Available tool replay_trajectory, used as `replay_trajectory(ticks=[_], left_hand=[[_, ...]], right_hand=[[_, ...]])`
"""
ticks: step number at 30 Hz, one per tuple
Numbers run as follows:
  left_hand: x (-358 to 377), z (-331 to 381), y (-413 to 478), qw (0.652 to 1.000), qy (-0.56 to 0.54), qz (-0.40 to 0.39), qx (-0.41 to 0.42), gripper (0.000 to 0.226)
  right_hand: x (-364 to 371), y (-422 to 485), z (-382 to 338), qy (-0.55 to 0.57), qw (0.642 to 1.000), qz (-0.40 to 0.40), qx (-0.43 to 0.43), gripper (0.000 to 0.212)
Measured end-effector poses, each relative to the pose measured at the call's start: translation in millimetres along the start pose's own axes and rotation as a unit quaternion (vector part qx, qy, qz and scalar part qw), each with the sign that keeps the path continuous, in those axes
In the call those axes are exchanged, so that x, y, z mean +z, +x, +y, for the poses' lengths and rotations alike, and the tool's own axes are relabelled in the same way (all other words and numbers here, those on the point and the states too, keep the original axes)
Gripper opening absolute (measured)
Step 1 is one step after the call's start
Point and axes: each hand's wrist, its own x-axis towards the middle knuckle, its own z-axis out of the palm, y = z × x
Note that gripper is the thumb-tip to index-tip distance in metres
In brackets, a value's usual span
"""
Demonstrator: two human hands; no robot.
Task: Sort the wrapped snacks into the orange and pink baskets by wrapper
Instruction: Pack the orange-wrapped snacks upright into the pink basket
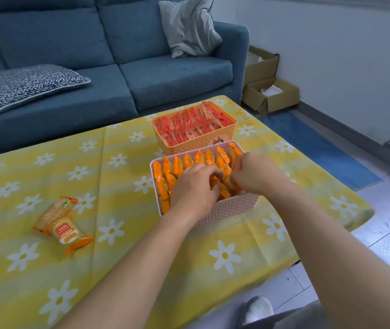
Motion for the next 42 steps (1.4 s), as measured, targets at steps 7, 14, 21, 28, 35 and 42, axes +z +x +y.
replay_trajectory(ticks=[7,14,21,28,35,42], left_hand=[[-15.4,-13.4,-3.2,0.994,-0.094,0.053,-0.006,0.023],[-68.4,-36.2,-33.1,0.992,-0.068,0.102,-0.013,0.021],[-143.4,-163.2,-115.4,0.980,0.072,0.077,-0.166,0.037],[-153.7,-240.0,-165.1,0.952,0.225,-0.123,-0.166,0.080],[-168.4,-273.6,-137.4,0.978,0.114,0.061,-0.166,0.047],[-163.2,-310.3,-140.8,0.960,0.155,0.015,-0.232,0.037]], right_hand=[[-0.2,2.6,-1.2,-0.083,0.996,-0.034,-0.012,0.018],[-11.2,-21.0,-67.4,-0.056,0.989,0.111,-0.075,0.015],[61.4,-62.1,-196.9,0.033,0.973,-0.060,-0.221,0.016],[158.1,-53.6,-261.0,0.013,0.950,-0.203,-0.236,0.044],[208.2,-50.0,-282.4,-0.093,0.955,-0.157,-0.234,0.060],[192.4,-41.1,-285.3,-0.035,0.978,-0.172,-0.110,0.038]])
